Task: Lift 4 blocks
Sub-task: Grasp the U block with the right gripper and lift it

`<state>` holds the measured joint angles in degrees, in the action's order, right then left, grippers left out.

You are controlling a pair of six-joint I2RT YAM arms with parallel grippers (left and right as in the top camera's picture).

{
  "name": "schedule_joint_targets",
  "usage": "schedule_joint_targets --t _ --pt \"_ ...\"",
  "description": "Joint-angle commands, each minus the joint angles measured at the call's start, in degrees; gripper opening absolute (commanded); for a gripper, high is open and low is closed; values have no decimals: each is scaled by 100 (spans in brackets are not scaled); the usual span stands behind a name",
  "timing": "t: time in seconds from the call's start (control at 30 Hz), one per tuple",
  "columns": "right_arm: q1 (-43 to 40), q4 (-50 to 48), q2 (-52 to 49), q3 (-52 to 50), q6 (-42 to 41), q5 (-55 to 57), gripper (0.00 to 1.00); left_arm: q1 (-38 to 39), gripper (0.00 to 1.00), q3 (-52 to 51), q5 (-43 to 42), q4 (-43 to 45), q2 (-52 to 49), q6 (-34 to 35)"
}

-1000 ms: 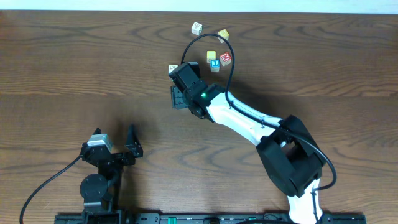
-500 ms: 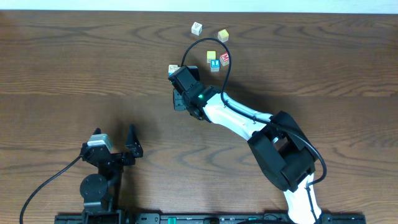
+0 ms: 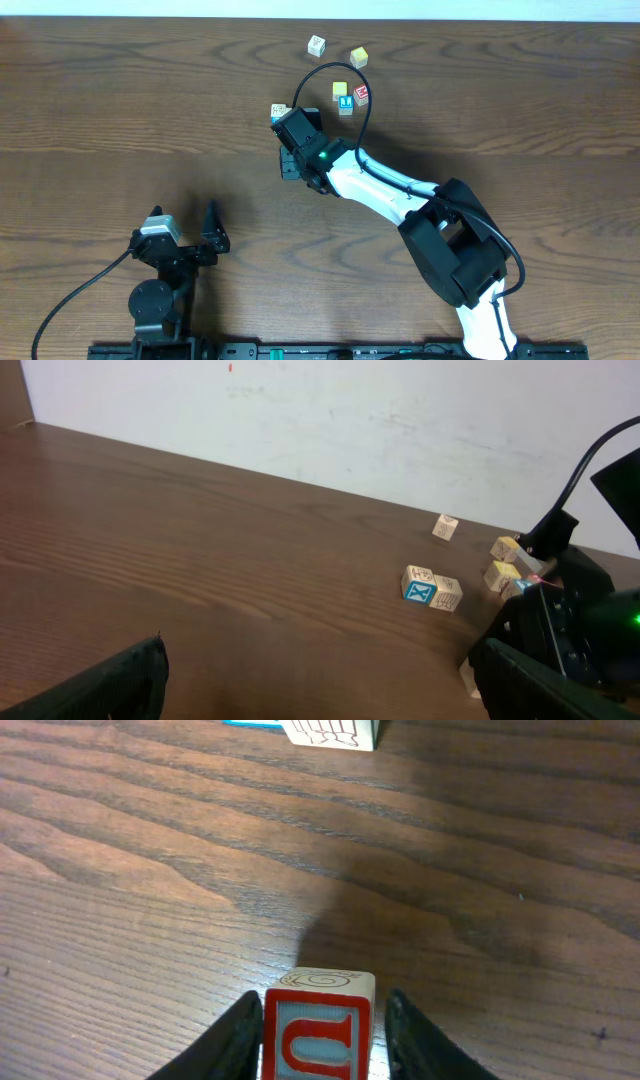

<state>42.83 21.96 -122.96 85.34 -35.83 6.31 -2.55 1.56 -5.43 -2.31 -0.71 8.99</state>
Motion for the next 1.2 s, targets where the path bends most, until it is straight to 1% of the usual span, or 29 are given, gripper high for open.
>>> schedule_joint_targets --t 0.0,0.13,0.2,0.27,0.43,0.57,0.7,0.83,1.03,1.17 --pt "-13 15 2 98 -37 118 31 11 98 -131 -33 -131 9 -35" --pt "-13 79 2 98 -33 140 22 11 98 -131 -33 -131 9 -35" --pt "-13 214 2 98 7 249 20 11 98 -131 -35 -131 9 -35" --pt "-13 352 2 98 144 361 19 11 98 -131 -33 -131 9 -35" --pt "-13 520 11 107 857 376 17 11 98 -131 -33 -131 9 -35" --pt "-15 656 57 258 935 374 17 11 98 -131 -33 -131 9 -35" --pt "-20 887 173 616 1027 378 17 11 98 -131 -33 -131 9 -35" --pt "-22 1349 343 1075 990 560 16 11 98 -131 -33 -131 9 -35" --pt "-26 2277 428 1572 507 1067 13 11 98 -131 -35 -131 9 -35" --pt "-42 2732 428 1598 302 1187 8 11 98 -131 -33 -131 9 -35"
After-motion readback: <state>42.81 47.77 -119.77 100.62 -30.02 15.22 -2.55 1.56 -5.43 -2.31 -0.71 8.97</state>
